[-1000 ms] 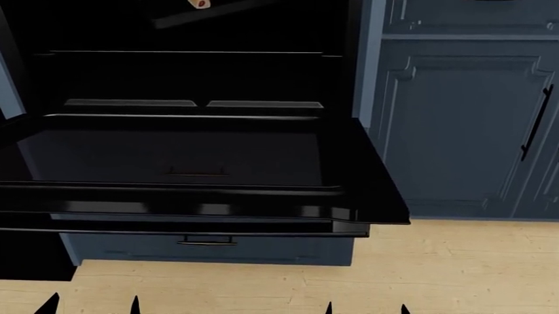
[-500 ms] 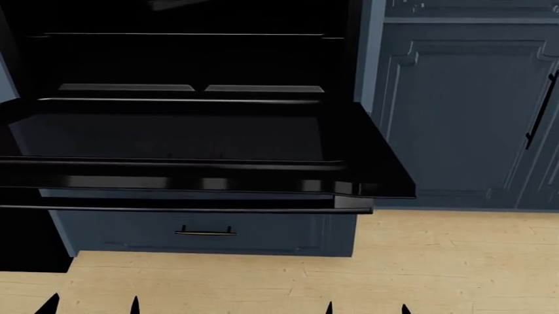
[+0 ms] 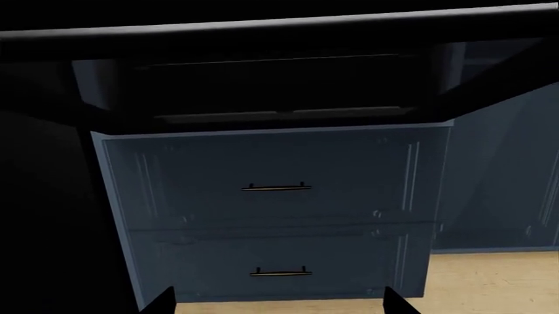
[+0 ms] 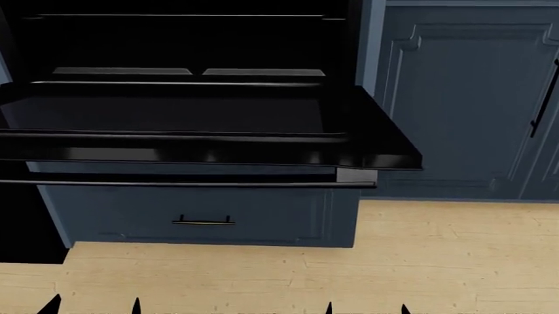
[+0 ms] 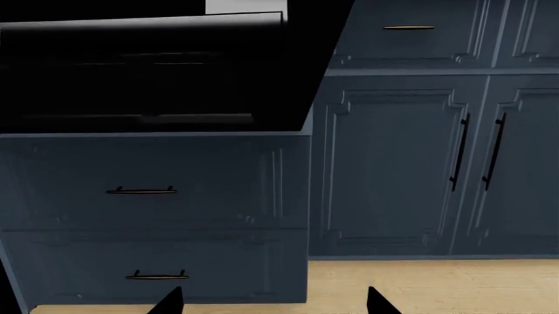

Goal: Close the oven door

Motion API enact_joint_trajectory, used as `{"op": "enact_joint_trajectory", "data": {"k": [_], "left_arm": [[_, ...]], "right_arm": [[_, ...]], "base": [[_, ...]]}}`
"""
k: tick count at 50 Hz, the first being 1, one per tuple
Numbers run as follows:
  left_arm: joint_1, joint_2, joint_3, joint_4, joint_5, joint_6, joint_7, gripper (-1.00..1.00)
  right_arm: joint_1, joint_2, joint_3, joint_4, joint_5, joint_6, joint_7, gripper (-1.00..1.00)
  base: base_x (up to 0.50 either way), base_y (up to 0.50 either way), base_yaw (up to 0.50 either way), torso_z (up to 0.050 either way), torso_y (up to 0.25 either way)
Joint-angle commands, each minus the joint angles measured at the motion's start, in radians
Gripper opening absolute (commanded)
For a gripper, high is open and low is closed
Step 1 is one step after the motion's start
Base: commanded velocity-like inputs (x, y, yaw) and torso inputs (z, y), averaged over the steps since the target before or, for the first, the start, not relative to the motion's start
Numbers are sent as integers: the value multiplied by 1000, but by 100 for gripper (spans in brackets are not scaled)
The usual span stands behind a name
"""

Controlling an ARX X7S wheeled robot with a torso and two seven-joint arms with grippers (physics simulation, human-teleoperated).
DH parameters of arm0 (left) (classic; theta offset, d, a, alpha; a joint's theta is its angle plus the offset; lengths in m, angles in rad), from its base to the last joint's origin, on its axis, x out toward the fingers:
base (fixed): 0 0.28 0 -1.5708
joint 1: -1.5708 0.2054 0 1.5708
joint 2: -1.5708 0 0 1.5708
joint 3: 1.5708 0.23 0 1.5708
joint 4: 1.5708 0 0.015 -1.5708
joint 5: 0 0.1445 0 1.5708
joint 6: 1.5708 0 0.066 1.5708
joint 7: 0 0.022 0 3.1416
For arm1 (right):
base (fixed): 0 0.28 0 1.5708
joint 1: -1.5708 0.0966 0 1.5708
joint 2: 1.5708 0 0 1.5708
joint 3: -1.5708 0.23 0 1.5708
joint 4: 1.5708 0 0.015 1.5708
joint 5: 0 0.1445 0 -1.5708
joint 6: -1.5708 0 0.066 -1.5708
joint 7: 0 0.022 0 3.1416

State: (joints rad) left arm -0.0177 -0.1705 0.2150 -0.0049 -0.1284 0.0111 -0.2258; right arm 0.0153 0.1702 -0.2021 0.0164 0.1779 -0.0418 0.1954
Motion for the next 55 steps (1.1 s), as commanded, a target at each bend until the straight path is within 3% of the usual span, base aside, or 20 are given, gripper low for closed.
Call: {"op": "enact_joint_trajectory", "data": {"k": [1,34,55], "left_arm": [[-1,-5,6,5,-7,-9,-8,100],[5,-20,20,7,-24,32,-18,100],[-3,-23,27,-9,-34,36,-31,100]], "right_arm": [[2,5,-7,3,4,-1,6,100],[7,19,-27,6,11,-4,25,100],[8,27,-39,4,15,2,37,100]], "base": [[0,0,0,-50,0],[0,0,0,-50,0],[0,367,0,-1,0]]}}
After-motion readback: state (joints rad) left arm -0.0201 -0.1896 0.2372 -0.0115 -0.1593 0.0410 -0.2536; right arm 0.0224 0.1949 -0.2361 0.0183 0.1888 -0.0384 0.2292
